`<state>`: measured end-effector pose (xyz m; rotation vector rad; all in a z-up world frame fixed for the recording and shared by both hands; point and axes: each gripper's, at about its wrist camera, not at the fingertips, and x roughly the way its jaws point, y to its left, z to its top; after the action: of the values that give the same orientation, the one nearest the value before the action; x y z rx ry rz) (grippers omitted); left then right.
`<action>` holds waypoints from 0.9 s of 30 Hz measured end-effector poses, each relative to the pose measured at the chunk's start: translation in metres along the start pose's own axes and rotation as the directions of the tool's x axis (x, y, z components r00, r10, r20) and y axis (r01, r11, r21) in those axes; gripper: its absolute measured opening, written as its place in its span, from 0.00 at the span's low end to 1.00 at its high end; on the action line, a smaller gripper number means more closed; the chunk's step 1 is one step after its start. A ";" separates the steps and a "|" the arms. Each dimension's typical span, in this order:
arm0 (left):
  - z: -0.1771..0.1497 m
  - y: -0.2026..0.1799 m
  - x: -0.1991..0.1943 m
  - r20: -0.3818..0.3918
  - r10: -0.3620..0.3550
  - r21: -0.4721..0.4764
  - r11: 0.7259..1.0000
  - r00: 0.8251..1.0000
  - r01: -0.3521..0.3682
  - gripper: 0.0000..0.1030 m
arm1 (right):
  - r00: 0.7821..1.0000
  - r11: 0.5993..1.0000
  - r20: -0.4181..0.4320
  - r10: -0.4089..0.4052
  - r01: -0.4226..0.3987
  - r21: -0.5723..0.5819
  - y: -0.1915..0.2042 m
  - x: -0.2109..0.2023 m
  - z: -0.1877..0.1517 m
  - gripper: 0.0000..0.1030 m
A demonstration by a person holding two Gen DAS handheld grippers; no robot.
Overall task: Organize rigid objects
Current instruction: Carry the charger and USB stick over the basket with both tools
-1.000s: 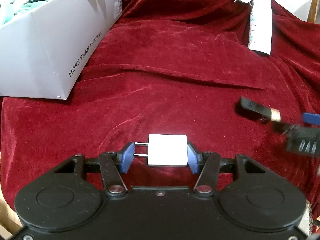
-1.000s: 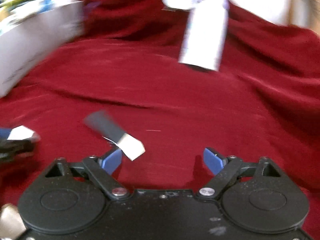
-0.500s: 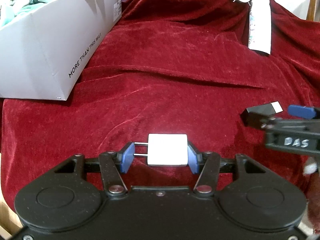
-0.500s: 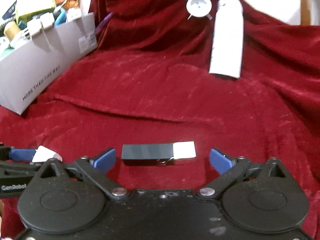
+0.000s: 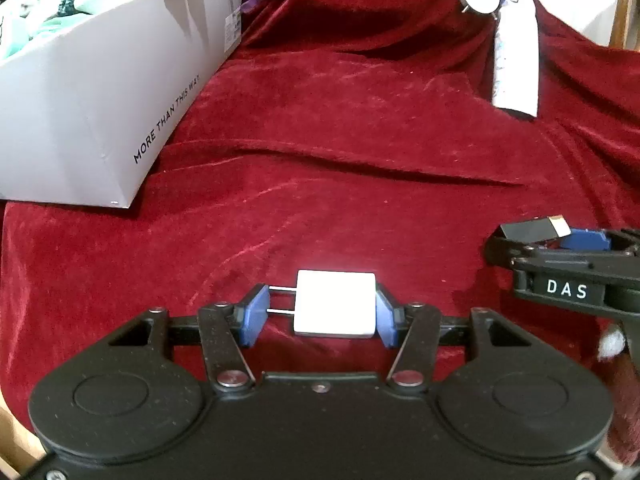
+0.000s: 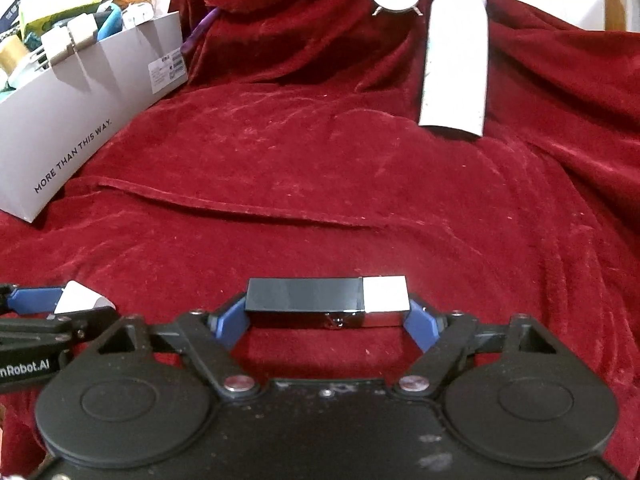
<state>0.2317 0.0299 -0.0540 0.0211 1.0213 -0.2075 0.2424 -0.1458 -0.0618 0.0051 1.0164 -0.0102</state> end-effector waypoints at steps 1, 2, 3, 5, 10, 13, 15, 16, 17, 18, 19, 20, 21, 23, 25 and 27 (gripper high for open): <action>0.000 -0.001 -0.003 0.002 -0.005 -0.002 1.000 1.000 0.005 0.51 | 1.000 1.000 0.003 0.000 0.000 0.004 -0.001 -0.004 -0.001 0.79; -0.001 -0.002 -0.006 0.007 -0.006 -0.001 1.000 1.000 0.006 0.51 | 1.000 1.000 0.007 0.001 -0.001 0.009 -0.003 -0.009 -0.002 0.79; -0.001 -0.004 -0.009 0.013 -0.004 0.003 1.000 1.000 0.004 0.51 | 1.000 1.000 0.011 0.004 -0.004 0.016 -0.006 -0.015 -0.003 0.79; -0.002 -0.008 -0.018 0.024 -0.005 0.011 1.000 1.000 0.004 0.51 | 1.000 1.000 0.023 0.013 -0.013 0.028 -0.010 -0.028 -0.007 0.79; -0.009 -0.020 -0.042 0.053 -0.016 0.025 1.000 0.998 0.014 0.51 | 0.998 0.998 0.052 0.037 -0.039 0.049 -0.020 -0.069 -0.024 0.79; -0.018 -0.029 -0.059 0.064 -0.025 0.033 0.999 0.998 0.023 0.51 | 0.996 0.996 0.061 0.058 -0.062 0.060 -0.026 -0.095 -0.039 0.79; -0.026 -0.034 -0.069 0.069 -0.030 0.040 0.999 0.997 0.027 0.51 | 0.995 0.995 0.065 0.070 -0.074 0.063 -0.028 -0.109 -0.050 0.79; -0.030 -0.037 -0.074 0.069 -0.031 0.043 0.999 0.997 0.028 0.51 | 0.995 0.995 0.067 0.075 -0.079 0.064 -0.029 -0.116 -0.056 0.79; -0.035 -0.040 -0.078 0.069 -0.033 0.045 0.999 0.997 0.030 0.51 | 0.994 0.994 0.069 0.081 -0.085 0.064 -0.030 -0.123 -0.061 0.79; -0.039 -0.042 -0.082 0.068 -0.036 0.046 0.998 0.997 0.032 0.51 | 0.994 0.994 0.071 0.088 -0.092 0.065 -0.031 -0.130 -0.068 0.79; -0.045 -0.044 -0.087 0.067 -0.037 0.046 0.998 0.997 0.034 0.51 | 0.993 0.993 0.073 0.093 -0.098 0.066 -0.031 -0.137 -0.074 0.79; -0.048 -0.045 -0.090 0.065 -0.037 0.046 0.998 0.997 0.034 0.51 | 0.992 0.992 0.074 0.098 -0.103 0.066 -0.032 -0.143 -0.079 0.79; -0.053 -0.047 -0.093 0.063 -0.036 0.046 0.998 0.997 0.033 0.51 | 0.992 0.992 0.074 0.102 -0.107 0.064 -0.030 -0.149 -0.085 0.79; -0.062 -0.048 -0.099 0.059 -0.035 0.046 0.998 0.998 0.033 0.51 | 0.991 0.992 0.075 0.108 -0.113 0.060 -0.029 -0.159 -0.097 0.79; -0.072 -0.050 -0.105 0.054 -0.033 0.044 0.999 0.998 0.030 0.51 | 0.991 0.991 0.071 0.116 -0.120 0.058 -0.028 -0.170 -0.111 0.79; -0.082 -0.051 -0.110 0.050 -0.031 0.042 0.999 0.998 0.029 0.51 | 0.990 0.991 0.067 0.121 -0.124 0.050 -0.027 -0.178 -0.123 0.79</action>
<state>0.0973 0.0068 0.0003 0.0376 0.9672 -0.2557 0.0436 -0.1701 0.0243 0.1162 0.9502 0.0741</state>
